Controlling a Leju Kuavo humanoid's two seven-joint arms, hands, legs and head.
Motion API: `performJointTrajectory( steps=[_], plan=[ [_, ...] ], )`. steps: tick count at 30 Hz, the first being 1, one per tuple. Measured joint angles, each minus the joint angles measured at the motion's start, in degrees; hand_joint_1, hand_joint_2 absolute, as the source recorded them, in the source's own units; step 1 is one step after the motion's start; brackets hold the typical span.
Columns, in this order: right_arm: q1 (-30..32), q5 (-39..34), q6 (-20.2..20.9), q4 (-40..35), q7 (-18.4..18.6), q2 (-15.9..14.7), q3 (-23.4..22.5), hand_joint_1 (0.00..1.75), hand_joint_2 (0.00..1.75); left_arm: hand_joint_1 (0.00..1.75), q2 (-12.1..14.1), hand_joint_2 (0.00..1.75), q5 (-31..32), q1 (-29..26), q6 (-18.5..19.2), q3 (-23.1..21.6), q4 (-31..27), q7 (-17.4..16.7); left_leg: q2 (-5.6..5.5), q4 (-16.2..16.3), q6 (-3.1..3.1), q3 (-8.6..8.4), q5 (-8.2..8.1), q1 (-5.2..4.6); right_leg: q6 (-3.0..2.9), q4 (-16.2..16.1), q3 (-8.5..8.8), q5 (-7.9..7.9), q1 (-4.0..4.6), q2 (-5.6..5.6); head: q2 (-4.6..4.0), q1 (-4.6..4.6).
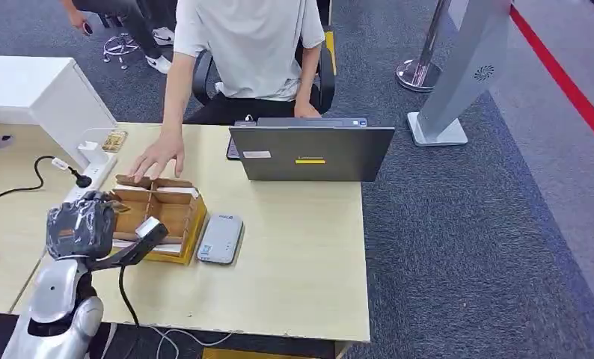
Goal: Pass the card to the sensor for recognition and then transmit it.
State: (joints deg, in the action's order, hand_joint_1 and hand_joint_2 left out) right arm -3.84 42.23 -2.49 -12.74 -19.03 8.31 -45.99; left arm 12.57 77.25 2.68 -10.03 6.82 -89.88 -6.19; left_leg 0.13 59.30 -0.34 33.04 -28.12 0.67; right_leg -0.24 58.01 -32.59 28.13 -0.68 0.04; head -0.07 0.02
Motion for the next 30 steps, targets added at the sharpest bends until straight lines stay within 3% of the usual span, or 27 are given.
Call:
performJointTrajectory(
  steps=[5, 10, 15, 21, 22, 30],
  plan=[
    [0.0, 0.4, -0.8, 0.0, -0.2, 0.1, -0.5, 0.0, 0.0, 1.75, 0.0, 1.75, 1.1, 5.0, -4.1, -2.6, -5.0, 1.6, -0.04, 0.0, 0.02, 0.01, 0.02, 0.01, -0.01, 0.0, -0.02, -0.02, 0.0, -0.05, 0.0, 0.02],
    [-0.6, 1.5, -2.5, 0.0, 0.3, 1.1, -0.6, 0.0, 0.0, 1.75, 0.4, 1.75, 4.7, 13.2, -4.7, -4.2, -5.4, 1.3, -0.04, 0.0, -0.06, 0.0, 0.08, 0.02, -0.1, 0.0, -0.02, -0.1, 0.01, -0.07, 0.0, -0.07],
    [-1.2, 3.1, -2.4, 0.2, 1.3, 1.7, -0.6, 0.0, 0.0, 1.75, 1.1, 1.75, 9.3, 22.7, -7.1, -6.4, 0.2, -0.8, -0.06, 0.0, -0.12, -0.02, 0.13, 0.01, -0.12, 0.1, -0.04, -0.12, 0.01, -0.08, 0.0, -0.11],
    [-1.5, 3.6, -2.4, 0.3, 2.2, 2.0, -0.6, 0.0, 0.0, 1.75, 0.3, 1.75, 9.4, 28.4, -10.4, -9.6, 7.0, -1.4, -0.04, 0.0, -0.12, -0.02, 0.14, -0.01, -0.12, 0.1, -0.05, -0.12, 0.0, -0.03, 0.0, -0.11],
    [-1.5, 3.7, -2.4, 0.3, 2.2, 2.0, -0.6, 0.0, 0.0, 0.0, -0.1, 1.75, 9.4, 28.6, -10.4, -10.1, 7.7, -1.4, -0.04, 0.0, -0.12, -0.01, 0.14, -0.01, -0.12, 0.1, -0.06, -0.12, 0.0, -0.02, 0.0, -0.09],
    [-1.5, 3.4, -2.7, 0.6, 2.2, 2.1, -0.5, 0.0, 0.0, 0.0, -2.6, 1.75, 9.2, 29.7, -10.2, -12.4, 9.9, -1.4, 0.03, 0.0, -0.11, 0.05, 0.11, -0.01, -0.12, 0.1, -0.13, -0.12, -0.01, 0.03, 0.0, -0.09]
  ],
)
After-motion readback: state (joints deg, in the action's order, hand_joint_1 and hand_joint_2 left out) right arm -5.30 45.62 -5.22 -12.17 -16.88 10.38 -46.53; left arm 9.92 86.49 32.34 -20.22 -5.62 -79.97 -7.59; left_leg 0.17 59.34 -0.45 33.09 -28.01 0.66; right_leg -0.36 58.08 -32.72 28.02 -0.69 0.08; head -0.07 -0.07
